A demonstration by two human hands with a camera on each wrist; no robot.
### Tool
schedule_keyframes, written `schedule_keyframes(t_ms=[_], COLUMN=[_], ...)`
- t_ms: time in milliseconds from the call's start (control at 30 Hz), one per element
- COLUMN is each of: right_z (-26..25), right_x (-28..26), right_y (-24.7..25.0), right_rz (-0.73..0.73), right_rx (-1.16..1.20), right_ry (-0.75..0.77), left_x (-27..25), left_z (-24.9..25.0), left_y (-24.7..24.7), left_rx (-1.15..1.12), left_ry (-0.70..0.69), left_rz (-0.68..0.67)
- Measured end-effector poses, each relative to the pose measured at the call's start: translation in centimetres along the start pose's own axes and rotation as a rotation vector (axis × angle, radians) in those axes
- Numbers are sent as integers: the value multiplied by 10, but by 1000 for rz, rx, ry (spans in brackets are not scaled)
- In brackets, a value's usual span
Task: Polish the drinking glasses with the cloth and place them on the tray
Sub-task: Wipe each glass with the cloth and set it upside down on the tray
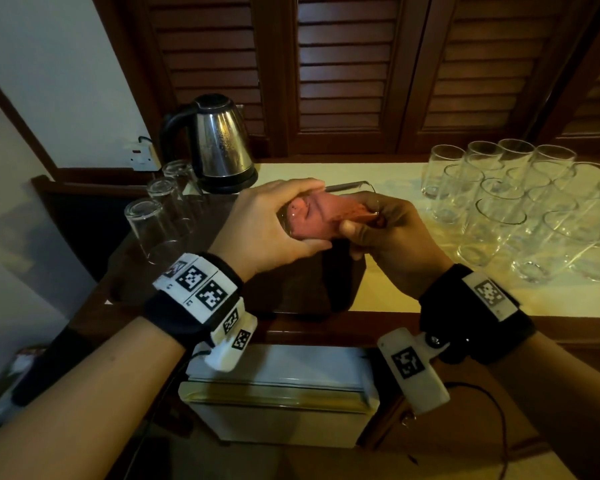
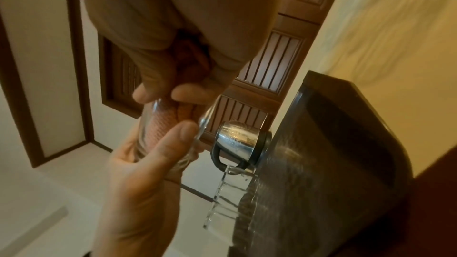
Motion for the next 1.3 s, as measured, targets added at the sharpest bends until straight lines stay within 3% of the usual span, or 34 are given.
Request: schedule_keyframes(t_ms=[67,167,233,300,433,533,600,700,733,800,900,967,1033,1133,1233,1300], right_z=[-2,-12,-16,-16,-8,-11,-14,-18,-18,-15,-7,-4,-5,-14,-15,-12], right_x=[-1,2,4,5,6,4,1,2,2,4,2,0,-1,-1,0,0], right_y=[2,3,0,-2,-3,-5,-5,-6,-8,-9,-12,-12,-10,-8,-11,-13], right_rz=[19,37,17,-1,-45,-94,-69,-26,-27,-18,-6,30,71,57,-5,-19], right_rx=[8,-106,-207,-207,-113,-84,-79,-171,-201,-202,-79,-6,-7,-120,-135,-86], right_ry=[17,98,143,122,19,31,71,156,168,132,56,32,54,154,150,113], left_x=[-2,-6,-10,-8,-4,-11,-10,-13,-13,-11,-5,-6,-7,-15,-16,-15], left_z=[-1,-16,-22,-22,-8,1,-8,-22,-25,-29,-16,-6,-12,-23,-19,-16], left_y=[-4,-22,-31,-26,-3,0,-2,-21,-22,-15,4,5,0,-21,-16,-3], left_rx=[-105,-603,-820,-768,-150,-89,-240,-785,-838,-726,-160,-30,-167,-710,-715,-446], left_ry=[24,363,473,417,69,-64,40,372,410,365,47,-94,2,395,361,234], left_rz=[6,-85,-161,-145,73,138,96,-110,-135,-115,7,29,-9,-157,-115,-23])
Point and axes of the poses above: each hand's wrist, its own x-axis towards the middle knuckle, its own y-axis out of the back of the hand, z = x × y, the point moved 7 cm from there along x, towards the middle knuckle, and after that the axes turned 1 degree about -x, right-handed, at the moved point
